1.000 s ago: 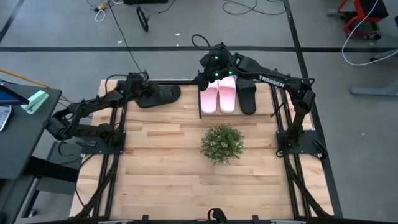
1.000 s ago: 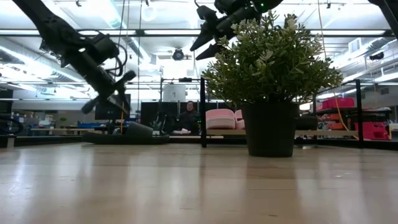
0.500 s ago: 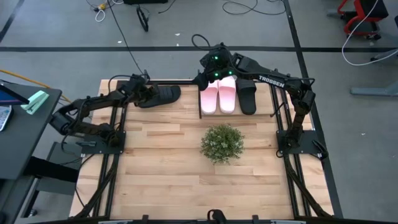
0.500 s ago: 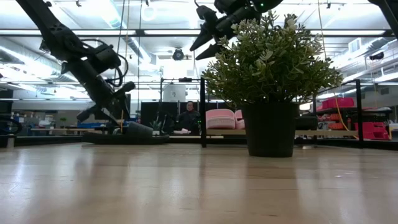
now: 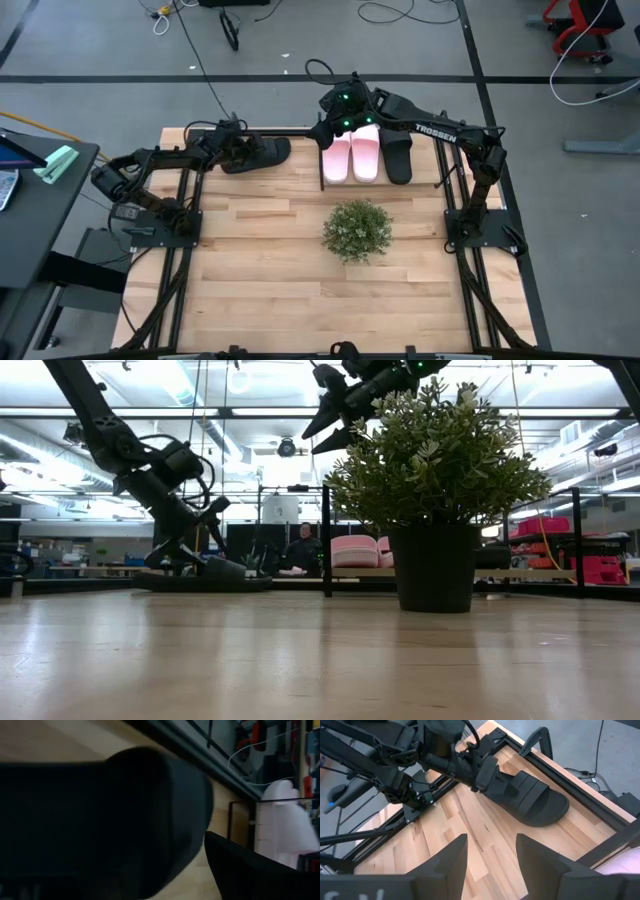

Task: Pick and place slides into the shelf
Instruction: Put the black slide on the shelf

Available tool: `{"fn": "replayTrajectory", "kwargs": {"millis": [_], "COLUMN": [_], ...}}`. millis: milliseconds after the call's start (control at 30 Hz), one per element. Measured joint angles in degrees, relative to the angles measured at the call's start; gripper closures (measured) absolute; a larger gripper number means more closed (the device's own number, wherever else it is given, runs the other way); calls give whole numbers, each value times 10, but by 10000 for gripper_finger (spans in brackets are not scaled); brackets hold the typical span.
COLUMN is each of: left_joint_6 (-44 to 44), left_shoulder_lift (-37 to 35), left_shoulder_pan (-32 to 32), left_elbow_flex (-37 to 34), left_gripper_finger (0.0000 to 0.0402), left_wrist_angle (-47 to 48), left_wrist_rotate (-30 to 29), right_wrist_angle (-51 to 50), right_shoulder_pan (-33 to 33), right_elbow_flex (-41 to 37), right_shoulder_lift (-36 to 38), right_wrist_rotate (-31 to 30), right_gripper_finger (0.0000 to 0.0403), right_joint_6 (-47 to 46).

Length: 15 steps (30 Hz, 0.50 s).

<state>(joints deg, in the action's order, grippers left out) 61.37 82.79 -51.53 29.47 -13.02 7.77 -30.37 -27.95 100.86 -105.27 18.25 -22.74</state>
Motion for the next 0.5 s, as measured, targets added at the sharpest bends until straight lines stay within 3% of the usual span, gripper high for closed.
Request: {"fn": "replayTrajectory", "kwargs": {"millis": [200, 433, 500], "left_joint_6": [11, 11, 17], "left_shoulder_lift": [28, 32, 32], "left_shoulder_pan": [1, 1, 1], "left_elbow_flex": [0, 0, 0], "left_gripper_finger": [240, 372, 386], "left_wrist_angle": [-22, -81, -100], "left_wrist_rotate": [-1, -17, -18], "right_wrist_angle": [0, 0, 0], "right_shoulder_pan": [1, 1, 1], "right_elbow_flex": [0, 0, 0], "right_shoulder_lift": [0, 0, 0], "right_wrist_rotate": [-17, -21, -21], "right_gripper_finger": [229, 229, 229], "right_joint_6": [-2, -3, -3]}}
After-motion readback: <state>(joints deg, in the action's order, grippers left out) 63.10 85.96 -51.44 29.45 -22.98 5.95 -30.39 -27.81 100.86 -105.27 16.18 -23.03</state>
